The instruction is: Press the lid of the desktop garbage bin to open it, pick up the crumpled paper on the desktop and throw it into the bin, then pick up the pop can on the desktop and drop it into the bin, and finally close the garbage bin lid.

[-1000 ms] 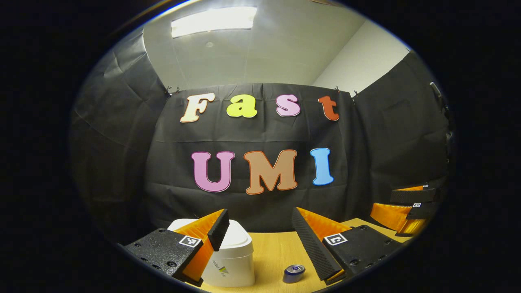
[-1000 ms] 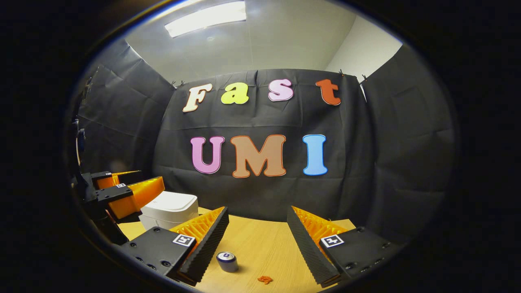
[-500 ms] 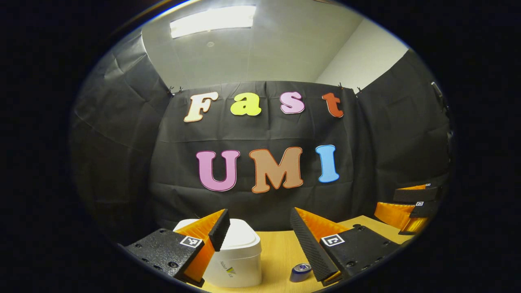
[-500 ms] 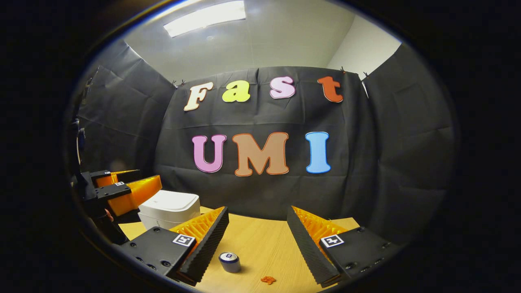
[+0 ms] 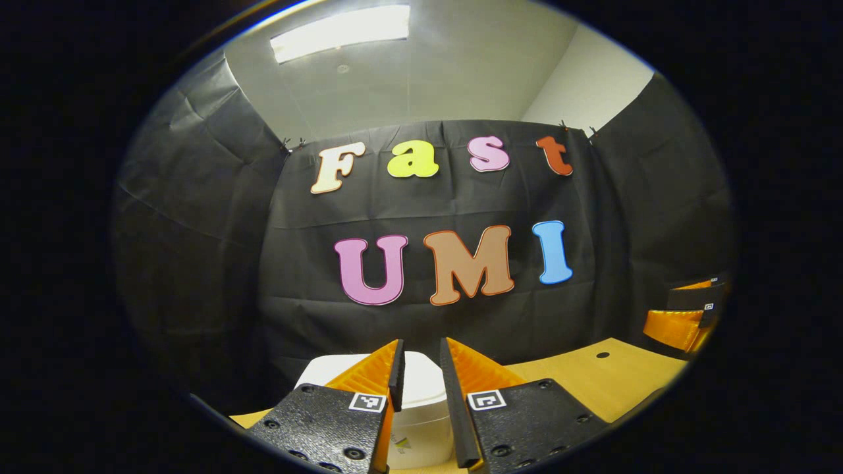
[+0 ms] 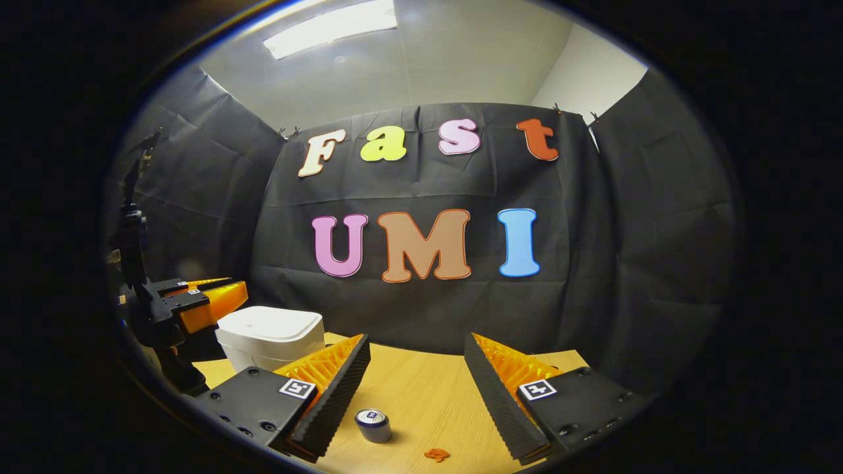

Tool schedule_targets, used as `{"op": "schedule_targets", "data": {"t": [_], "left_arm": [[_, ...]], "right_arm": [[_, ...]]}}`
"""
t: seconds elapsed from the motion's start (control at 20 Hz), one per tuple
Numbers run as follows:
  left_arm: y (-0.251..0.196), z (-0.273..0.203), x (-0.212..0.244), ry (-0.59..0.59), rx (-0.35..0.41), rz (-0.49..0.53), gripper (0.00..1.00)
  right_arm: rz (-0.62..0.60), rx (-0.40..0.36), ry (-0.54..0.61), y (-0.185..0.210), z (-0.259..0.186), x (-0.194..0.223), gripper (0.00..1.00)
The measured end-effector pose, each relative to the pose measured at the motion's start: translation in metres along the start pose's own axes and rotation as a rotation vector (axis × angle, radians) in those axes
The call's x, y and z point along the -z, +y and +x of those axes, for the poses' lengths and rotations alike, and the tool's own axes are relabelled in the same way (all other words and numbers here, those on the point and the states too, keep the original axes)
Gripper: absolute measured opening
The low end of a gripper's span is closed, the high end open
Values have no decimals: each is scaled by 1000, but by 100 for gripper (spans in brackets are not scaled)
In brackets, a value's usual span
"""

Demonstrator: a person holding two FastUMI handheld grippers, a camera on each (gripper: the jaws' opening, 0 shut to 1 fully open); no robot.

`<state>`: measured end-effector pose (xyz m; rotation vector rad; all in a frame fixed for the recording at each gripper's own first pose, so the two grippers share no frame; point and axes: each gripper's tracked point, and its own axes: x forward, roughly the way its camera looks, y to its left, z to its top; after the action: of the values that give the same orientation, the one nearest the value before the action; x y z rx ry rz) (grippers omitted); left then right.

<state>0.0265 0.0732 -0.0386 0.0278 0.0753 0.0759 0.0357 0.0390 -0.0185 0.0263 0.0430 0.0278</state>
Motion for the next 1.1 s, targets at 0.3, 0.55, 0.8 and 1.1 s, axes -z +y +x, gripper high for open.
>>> {"op": "schedule_targets", "data": {"t": [0.3,0.55,0.8,1.1], "left_arm": [[28,23,37,77,-29,7,2],[46,26,81,194,-52,-16,0],[46,24,92,192,-57,-128,0],[45,20,96,180,-74,-115,0]], "right_arm": [[-26,15,18,0,4,5,96],[-51,43,34,-7,6,11,96],[-56,59,57,-11,6,19,96],[-73,31,96,0,8,29,96]]}}
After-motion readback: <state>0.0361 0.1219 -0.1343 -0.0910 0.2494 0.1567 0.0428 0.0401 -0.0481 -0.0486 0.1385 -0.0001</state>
